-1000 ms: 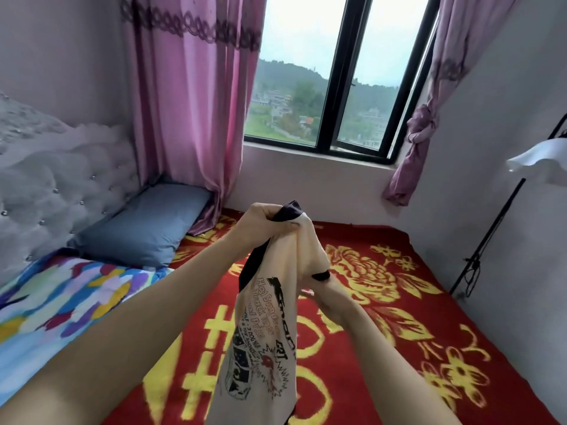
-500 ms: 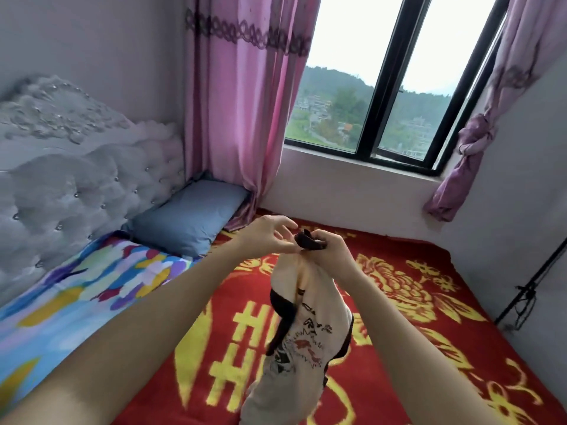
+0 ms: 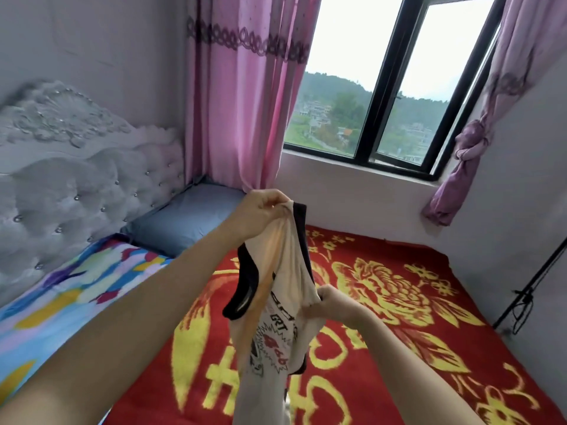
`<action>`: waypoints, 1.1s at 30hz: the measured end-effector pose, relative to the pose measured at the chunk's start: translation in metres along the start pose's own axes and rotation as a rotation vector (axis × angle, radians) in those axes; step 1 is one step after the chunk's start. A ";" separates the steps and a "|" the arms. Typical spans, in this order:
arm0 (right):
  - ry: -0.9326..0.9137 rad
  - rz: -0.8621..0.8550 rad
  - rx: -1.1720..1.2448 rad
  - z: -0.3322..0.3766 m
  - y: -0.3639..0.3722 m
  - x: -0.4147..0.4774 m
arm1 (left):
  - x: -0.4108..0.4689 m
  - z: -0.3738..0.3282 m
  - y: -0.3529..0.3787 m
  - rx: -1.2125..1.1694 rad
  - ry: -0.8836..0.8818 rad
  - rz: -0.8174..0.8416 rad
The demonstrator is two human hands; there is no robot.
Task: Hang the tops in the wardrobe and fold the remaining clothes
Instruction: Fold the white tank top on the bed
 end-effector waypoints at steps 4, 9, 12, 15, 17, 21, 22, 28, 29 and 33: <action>0.035 0.013 -0.009 -0.020 -0.002 -0.007 | 0.013 -0.012 -0.028 0.064 0.046 -0.041; 0.048 -0.143 0.279 -0.026 -0.038 -0.023 | 0.016 -0.015 -0.051 0.104 0.042 -0.119; 0.020 -0.214 0.513 -0.026 -0.059 -0.037 | 0.012 -0.012 -0.056 0.095 0.022 -0.188; -0.040 -0.224 0.631 -0.021 -0.073 -0.052 | 0.008 -0.011 -0.058 0.082 0.012 -0.205; -0.047 -0.215 0.576 -0.021 -0.080 -0.061 | 0.006 -0.011 -0.058 0.086 0.006 -0.192; -0.008 -0.195 0.343 -0.026 -0.098 -0.075 | 0.003 -0.012 -0.054 0.124 0.015 -0.126; -0.001 -0.199 0.319 -0.028 -0.102 -0.077 | 0.002 -0.012 -0.053 0.123 0.019 -0.127; 0.015 -0.391 0.377 -0.039 -0.112 -0.084 | 0.002 0.004 -0.053 0.156 -0.021 -0.051; 0.012 -0.450 0.368 -0.040 -0.116 -0.086 | 0.002 0.007 -0.052 0.183 -0.025 -0.023; -0.081 -0.634 0.411 -0.025 -0.138 -0.101 | -0.005 0.009 -0.061 0.194 0.017 0.017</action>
Point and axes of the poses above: each hand's wrist, its own x-axis towards the middle knuckle, its own y-axis out of the palm, z = x × y, the point moved 6 cm from there along x, towards the middle knuckle, and after that the axes turned 7 degrees about -z, right-handed, at the moved point
